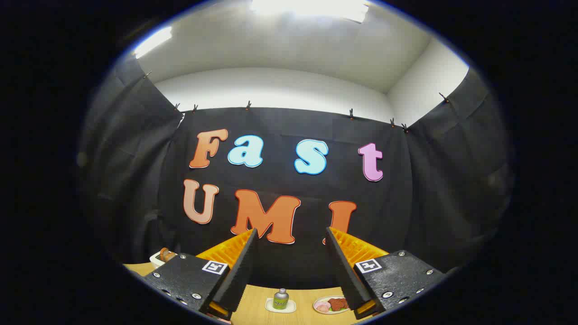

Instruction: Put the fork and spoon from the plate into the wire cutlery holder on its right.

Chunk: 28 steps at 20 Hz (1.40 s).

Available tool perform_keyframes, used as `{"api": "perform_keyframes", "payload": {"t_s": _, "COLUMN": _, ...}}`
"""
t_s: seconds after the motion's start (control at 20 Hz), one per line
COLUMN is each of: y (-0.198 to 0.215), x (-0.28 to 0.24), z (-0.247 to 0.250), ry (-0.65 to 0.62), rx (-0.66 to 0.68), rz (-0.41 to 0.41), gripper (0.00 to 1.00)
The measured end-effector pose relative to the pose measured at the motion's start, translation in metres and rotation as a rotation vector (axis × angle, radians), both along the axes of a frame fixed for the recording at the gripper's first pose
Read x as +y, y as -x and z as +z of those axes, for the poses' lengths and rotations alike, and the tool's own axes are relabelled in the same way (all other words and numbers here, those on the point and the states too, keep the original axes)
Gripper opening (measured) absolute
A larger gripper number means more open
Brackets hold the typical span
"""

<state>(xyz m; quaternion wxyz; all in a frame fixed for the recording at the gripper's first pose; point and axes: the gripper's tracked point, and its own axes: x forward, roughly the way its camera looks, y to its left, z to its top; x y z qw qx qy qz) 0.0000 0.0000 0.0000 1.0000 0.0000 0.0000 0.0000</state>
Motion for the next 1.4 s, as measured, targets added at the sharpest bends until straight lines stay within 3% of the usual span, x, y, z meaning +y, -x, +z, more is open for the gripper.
{"api": "perform_keyframes", "payload": {"t_s": 0.65, "y": -0.007, "x": 0.021, "z": -0.005, "ry": -0.01, "rx": 0.016, "rz": 0.054, "gripper": 0.86}}
{"api": "perform_keyframes", "payload": {"t_s": 0.9, "y": -0.013, "x": 0.031, "z": -0.014, "ry": -0.032, "rx": 0.04, "rz": 0.093, "gripper": 0.97}}
{"api": "perform_keyframes", "payload": {"t_s": 1.4, "y": -0.007, "x": 0.074, "z": -0.045, "ry": -0.063, "rx": 0.096, "rz": 0.151, "gripper": 0.98}}
